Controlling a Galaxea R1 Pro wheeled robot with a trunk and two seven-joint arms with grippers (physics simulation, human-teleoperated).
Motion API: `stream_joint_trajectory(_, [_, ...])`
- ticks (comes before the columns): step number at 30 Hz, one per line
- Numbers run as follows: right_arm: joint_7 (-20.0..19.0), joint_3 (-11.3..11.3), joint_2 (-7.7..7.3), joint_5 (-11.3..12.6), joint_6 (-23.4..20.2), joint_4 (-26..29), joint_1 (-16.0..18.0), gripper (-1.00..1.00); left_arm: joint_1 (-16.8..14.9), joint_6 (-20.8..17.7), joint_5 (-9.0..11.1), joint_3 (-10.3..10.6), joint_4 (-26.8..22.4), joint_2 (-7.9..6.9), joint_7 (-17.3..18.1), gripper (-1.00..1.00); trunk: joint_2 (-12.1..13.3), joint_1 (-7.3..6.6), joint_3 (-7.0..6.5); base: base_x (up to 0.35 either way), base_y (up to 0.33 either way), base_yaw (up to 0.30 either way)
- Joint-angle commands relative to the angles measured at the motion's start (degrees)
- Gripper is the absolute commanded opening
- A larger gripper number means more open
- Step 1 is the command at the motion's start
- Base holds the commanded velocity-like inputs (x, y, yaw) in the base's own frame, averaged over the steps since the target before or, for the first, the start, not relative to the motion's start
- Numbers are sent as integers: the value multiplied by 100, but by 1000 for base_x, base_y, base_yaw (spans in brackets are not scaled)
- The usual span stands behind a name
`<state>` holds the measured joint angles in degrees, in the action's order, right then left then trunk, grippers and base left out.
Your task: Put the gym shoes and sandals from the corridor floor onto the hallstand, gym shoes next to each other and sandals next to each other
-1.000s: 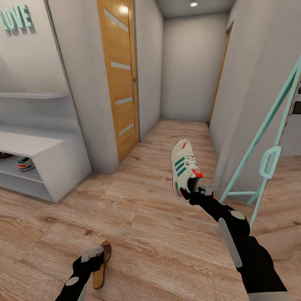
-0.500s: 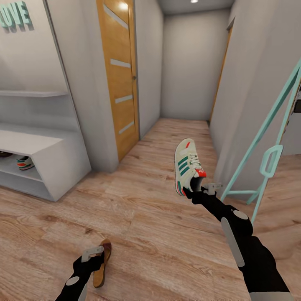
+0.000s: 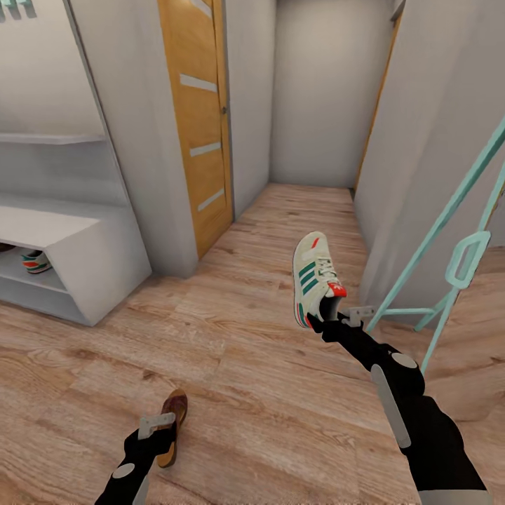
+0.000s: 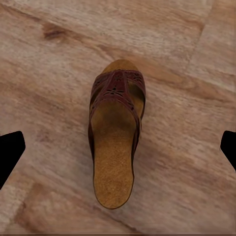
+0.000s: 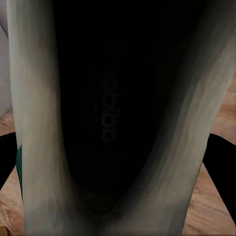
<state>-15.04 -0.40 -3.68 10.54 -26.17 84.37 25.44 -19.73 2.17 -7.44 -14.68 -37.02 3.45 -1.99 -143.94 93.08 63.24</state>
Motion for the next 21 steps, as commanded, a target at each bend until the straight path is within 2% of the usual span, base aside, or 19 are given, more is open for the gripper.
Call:
stream_joint_trajectory(1, [-8, -4, -1, 42, -36, 6, 4, -100, -4, 20, -61, -27, 2, 7, -3, 100, -4, 1, 28, 0, 0, 0])
stream_joint_trajectory(5, [-8, -4, -1, 44, -37, 9, 2, -100, -6, 20, -64, -16, 0, 7, -3, 100, -9, 11, 116, 0, 0, 0])
stream_joint_trajectory(12, [-8, -4, 0, 44, -37, 9, 4, -100, -28, 13, -70, 178, -6, 7, -18, 100, -18, 29, 290, 0, 0, 0])
stream_joint_trajectory(21, [-8, -2, 1, 50, -105, 24, 4, -100, -54, 11, -66, 330, -7, 11, -265, 100, -30, 53, 564, 0, 0, 0])
